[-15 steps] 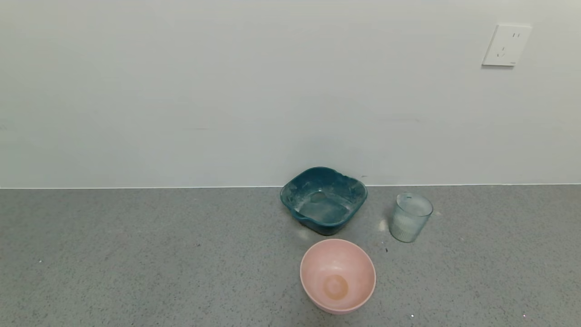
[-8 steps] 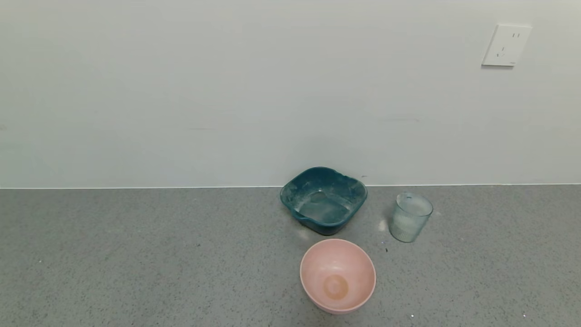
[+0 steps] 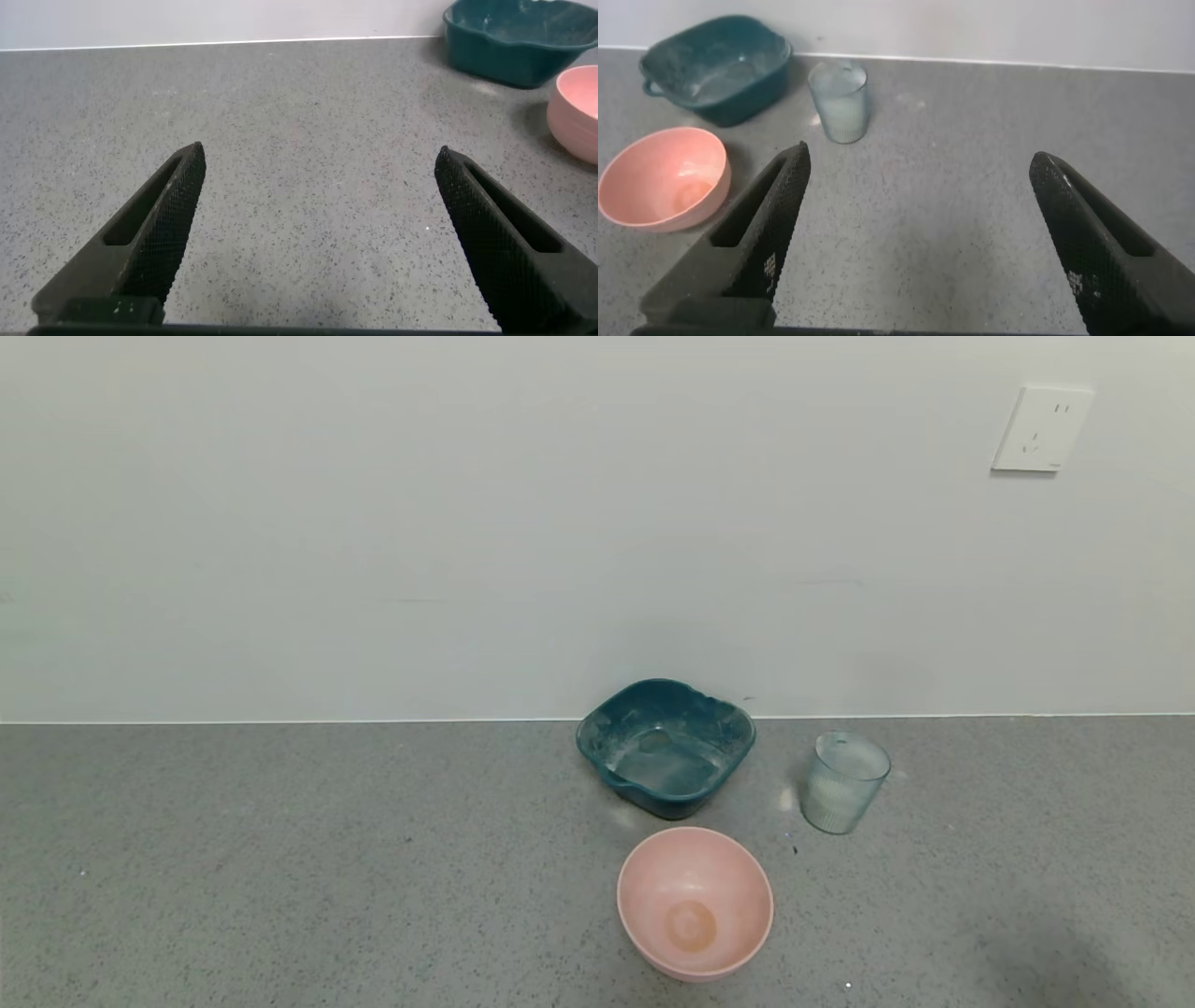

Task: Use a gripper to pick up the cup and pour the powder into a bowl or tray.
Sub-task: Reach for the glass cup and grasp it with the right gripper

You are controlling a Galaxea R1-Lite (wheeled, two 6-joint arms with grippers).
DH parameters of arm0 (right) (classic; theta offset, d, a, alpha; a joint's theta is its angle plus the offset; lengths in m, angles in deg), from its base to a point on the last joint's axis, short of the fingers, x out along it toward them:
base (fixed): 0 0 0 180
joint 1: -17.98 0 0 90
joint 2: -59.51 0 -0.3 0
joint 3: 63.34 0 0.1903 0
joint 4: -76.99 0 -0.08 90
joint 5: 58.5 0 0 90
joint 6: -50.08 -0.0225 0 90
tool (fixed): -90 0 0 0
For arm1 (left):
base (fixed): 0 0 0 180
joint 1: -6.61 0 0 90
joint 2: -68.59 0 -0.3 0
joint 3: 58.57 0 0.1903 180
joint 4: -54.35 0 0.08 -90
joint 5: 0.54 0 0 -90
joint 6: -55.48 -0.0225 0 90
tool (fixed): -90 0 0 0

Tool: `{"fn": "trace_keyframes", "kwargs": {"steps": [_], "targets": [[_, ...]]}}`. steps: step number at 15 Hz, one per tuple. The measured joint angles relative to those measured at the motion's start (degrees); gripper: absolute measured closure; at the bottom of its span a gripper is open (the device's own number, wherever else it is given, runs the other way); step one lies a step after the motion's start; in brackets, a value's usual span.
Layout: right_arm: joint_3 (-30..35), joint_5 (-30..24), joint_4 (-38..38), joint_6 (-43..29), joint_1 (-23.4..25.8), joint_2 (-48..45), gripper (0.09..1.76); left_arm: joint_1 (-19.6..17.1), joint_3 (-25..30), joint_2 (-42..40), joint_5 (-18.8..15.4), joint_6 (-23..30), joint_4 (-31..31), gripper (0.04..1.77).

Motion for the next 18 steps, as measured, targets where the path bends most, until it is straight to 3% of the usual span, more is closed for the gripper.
{"fn": "trace_keyframes", "kwargs": {"steps": [8, 15, 18], "targets": [[3.34, -0.66, -20.09, -0.01, -0.94, 31.78, 0.14, 0.0, 0.0, 0.0, 0.0, -0.01, -0.01, 0.05], [9.35, 0.33, -44.2, -0.04, -6.53, 56.14, 0.14, 0.0, 0.0, 0.0, 0.0, -0.01, 0.0, 0.05], [9.74, 1.69, -48.95, -0.84, -9.37, 63.17, 0.14, 0.0, 0.0, 0.0, 0.0, -0.01, 0.0, 0.05]]}}
